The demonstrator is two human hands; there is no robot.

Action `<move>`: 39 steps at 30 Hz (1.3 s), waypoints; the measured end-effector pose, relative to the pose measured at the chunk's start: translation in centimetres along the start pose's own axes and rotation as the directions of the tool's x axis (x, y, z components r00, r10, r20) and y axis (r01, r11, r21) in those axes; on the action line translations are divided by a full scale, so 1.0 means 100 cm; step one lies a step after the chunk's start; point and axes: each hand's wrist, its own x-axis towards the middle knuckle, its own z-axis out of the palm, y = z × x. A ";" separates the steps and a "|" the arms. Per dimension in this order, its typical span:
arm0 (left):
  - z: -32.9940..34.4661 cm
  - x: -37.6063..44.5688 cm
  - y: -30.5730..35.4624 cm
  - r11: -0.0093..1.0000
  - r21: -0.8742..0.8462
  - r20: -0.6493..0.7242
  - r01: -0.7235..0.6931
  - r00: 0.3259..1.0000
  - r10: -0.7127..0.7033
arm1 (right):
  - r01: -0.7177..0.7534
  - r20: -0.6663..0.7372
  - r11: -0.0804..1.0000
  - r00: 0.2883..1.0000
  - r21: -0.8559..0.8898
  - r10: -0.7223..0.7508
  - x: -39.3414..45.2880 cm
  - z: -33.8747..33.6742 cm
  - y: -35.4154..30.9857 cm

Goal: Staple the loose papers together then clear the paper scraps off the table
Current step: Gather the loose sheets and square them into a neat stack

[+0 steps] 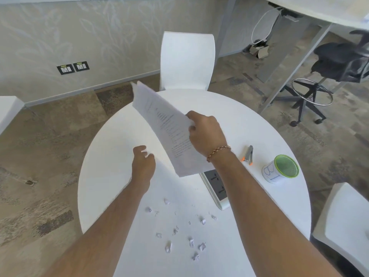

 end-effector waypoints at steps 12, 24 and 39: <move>0.004 -0.003 -0.011 0.988 0.156 -0.053 0.022 0.999 -0.014 | 0.020 0.230 0.964 0.972 -0.265 0.043 -0.008 0.038 -0.019; 0.001 -0.008 -0.007 0.986 0.165 -0.070 0.002 0.997 0.010 | 0.032 0.187 0.964 0.982 -0.265 0.019 -0.006 0.040 -0.016; -0.006 -0.013 0.004 0.994 -0.017 -0.068 0.108 0.992 -0.109 | -0.187 0.061 0.973 0.982 0.137 0.180 -0.007 0.036 -0.003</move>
